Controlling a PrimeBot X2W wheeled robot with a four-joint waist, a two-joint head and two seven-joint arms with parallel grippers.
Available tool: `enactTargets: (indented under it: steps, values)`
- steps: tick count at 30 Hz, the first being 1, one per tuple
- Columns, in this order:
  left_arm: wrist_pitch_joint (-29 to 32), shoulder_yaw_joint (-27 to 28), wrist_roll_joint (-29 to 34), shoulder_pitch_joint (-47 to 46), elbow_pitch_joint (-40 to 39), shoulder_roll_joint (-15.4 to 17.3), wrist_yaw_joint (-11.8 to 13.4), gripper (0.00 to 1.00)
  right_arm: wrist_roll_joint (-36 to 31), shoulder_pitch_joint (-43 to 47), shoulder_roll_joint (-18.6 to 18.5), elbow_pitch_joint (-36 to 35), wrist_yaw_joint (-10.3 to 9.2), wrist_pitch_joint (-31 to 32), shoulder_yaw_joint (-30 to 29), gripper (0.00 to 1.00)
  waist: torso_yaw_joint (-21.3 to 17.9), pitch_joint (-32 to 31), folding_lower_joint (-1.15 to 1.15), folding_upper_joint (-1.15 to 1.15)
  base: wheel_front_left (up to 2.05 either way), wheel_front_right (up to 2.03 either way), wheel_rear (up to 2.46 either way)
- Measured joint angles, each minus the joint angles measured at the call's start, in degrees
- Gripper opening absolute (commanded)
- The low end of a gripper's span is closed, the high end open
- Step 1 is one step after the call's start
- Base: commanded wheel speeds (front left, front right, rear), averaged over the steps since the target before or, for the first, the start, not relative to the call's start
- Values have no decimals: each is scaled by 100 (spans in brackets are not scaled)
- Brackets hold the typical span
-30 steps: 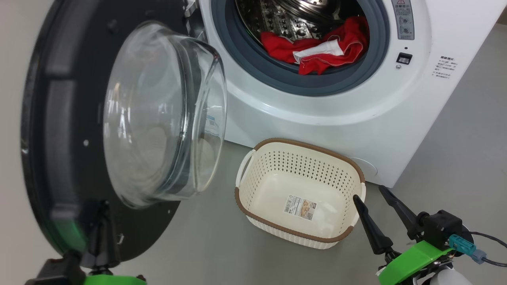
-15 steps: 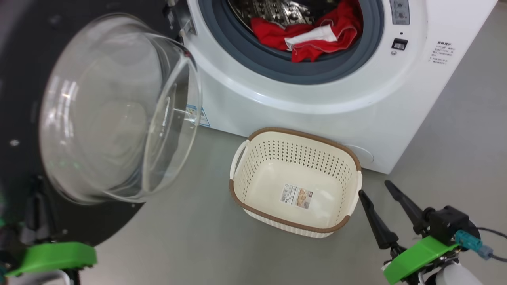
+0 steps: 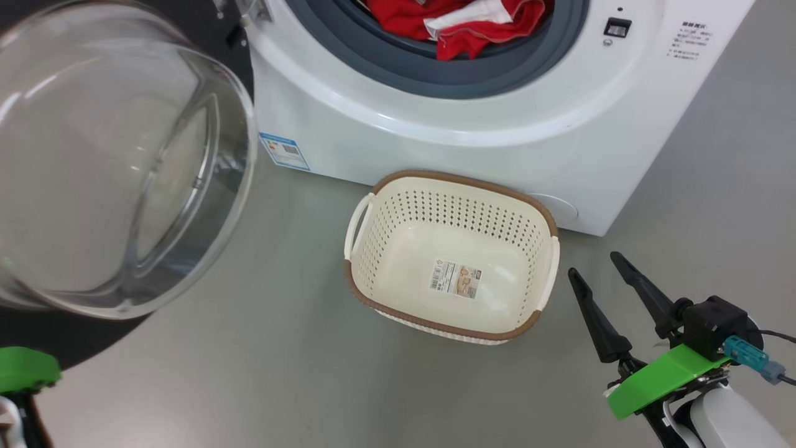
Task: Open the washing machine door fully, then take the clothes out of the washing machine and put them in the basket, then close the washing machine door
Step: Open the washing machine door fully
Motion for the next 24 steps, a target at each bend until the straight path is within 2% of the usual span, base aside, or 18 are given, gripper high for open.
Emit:
enactTargets:
  steps: [13, 24]
  values:
    - [-1, 677, 205, -412, 497, 125, -43, 0, 0, -147, -101, -32, 0, 0, -29, 100, -133, 254, 0, 0, 0, 0, 0]
    - [-1, 884, 298, -684, 932, 307, -146, 0, 0, -189, -104, -29, 0, 0, -24, 100, -174, 257, 0, 0, 0, 0, 0]
